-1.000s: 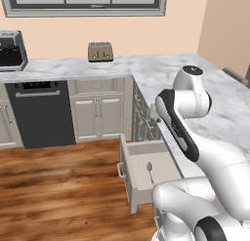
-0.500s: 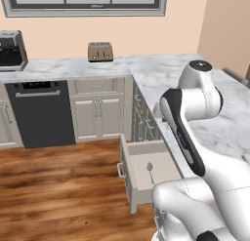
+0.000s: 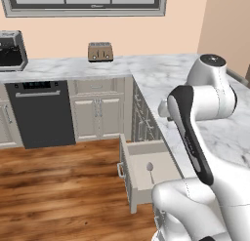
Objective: Organize the utensils by type. Pick up the wooden spoons from the counter and place them in the open cabinet. Then pick up the metallic utensils from the counter and place them in the open drawer.
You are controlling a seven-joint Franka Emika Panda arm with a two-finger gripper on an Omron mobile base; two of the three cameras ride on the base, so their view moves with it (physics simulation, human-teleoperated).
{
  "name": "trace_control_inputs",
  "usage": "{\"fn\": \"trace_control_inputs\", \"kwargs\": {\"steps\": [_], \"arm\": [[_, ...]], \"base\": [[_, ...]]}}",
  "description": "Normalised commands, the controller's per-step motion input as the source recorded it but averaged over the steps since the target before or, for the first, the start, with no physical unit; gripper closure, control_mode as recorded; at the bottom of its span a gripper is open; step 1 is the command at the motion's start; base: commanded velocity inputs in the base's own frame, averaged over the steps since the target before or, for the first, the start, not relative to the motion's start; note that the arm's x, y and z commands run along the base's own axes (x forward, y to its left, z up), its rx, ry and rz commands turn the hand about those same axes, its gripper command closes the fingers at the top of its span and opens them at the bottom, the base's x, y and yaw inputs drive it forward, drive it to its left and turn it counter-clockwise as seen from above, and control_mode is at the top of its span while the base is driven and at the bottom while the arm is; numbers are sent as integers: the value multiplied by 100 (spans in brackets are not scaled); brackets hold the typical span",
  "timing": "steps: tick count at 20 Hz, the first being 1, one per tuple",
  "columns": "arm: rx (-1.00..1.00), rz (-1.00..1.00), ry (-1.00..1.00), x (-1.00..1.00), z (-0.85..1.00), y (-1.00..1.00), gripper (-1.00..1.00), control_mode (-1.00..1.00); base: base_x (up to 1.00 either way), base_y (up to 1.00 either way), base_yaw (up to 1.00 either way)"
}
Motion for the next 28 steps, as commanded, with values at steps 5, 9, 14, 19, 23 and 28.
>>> {"fn": "trace_control_inputs", "kwargs": {"steps": [5, 9, 14, 19, 23, 28], "arm": [[0, 0, 3, 0, 0, 0, -100, -100], [0, 0, 0, 0, 0, 0, -100, -100], [0, 0, 0, 0, 0, 0, -100, 100], [0, 0, 0, 0, 0, 0, -100, 100], [0, 0, 0, 0, 0, 0, -100, 100], [0, 0, 0, 0, 0, 0, -100, 100]], "base": [[0, 0, 0], [0, 0, 0], [-51, 1, 0], [-45, 0, -26], [-41, -23, -62], [0, -31, -81]]}}
